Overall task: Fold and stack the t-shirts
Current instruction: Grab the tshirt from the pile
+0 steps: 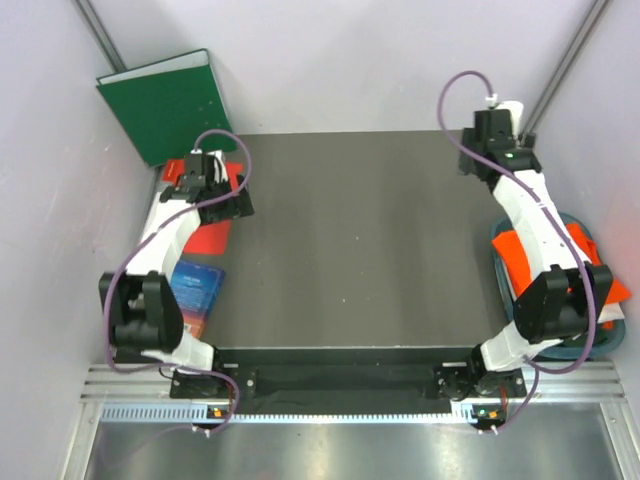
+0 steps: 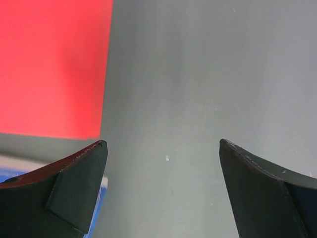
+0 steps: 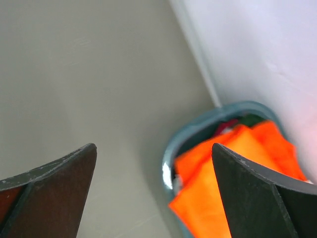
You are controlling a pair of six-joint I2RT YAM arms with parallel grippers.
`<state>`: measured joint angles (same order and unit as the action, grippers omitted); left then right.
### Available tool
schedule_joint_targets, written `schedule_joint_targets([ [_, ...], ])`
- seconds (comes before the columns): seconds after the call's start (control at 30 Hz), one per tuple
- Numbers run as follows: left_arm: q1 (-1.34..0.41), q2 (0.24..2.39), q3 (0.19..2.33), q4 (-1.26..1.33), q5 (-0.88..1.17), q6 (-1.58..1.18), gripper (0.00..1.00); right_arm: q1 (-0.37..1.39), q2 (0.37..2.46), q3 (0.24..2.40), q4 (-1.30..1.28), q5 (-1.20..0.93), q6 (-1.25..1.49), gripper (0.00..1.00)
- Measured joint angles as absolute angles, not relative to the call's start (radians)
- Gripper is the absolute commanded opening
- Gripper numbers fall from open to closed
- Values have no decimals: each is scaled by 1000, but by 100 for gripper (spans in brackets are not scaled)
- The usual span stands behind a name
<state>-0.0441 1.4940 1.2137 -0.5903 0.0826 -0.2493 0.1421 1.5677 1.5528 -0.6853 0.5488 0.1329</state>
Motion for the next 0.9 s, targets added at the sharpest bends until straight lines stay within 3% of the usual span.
schedule_joint_targets([
  [0.17,-44,1674,1348,-609,91,-243,99,7,1538,1552,-717,593,161,97],
  [0.53,-56,1803,1400,-640,165,-239,99,-302,1304,1313,-832,510,207,97],
  [0.9,-80,1896,1440,-643,213,-239,99,-296,1271,1163,-925,203,237,91],
])
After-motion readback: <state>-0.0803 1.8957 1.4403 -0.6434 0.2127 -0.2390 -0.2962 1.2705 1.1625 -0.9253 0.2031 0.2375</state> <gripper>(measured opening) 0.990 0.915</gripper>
